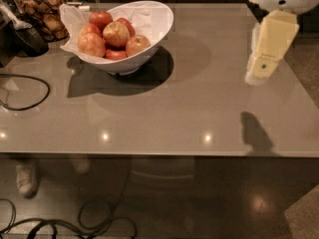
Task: Pick apple from white bowl
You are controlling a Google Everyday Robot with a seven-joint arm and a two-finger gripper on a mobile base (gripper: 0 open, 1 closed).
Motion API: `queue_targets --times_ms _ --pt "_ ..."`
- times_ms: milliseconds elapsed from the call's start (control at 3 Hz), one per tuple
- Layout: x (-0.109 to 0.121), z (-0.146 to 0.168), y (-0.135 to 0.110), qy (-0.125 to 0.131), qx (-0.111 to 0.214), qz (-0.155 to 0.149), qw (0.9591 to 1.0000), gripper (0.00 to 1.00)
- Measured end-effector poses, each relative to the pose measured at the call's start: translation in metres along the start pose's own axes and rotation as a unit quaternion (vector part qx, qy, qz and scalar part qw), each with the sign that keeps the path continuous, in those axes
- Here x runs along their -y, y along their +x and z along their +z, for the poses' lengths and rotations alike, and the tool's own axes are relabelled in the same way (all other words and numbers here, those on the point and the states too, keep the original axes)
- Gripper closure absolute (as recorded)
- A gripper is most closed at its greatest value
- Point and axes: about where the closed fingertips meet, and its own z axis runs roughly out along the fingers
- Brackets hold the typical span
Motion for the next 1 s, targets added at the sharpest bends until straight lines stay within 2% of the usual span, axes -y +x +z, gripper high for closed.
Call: queue_targets --times_ms 333,667,1000 --pt "0.013 -0.016 -0.036 0.020 0.013 -0.035 0.9991 0.00" --pt "0.016 -0.016 -0.042 0.027 0.032 -0.042 0.9982 0.00" --pt "0.024 -0.009 -0.048 0.015 0.064 -0.030 0.9974 0.00"
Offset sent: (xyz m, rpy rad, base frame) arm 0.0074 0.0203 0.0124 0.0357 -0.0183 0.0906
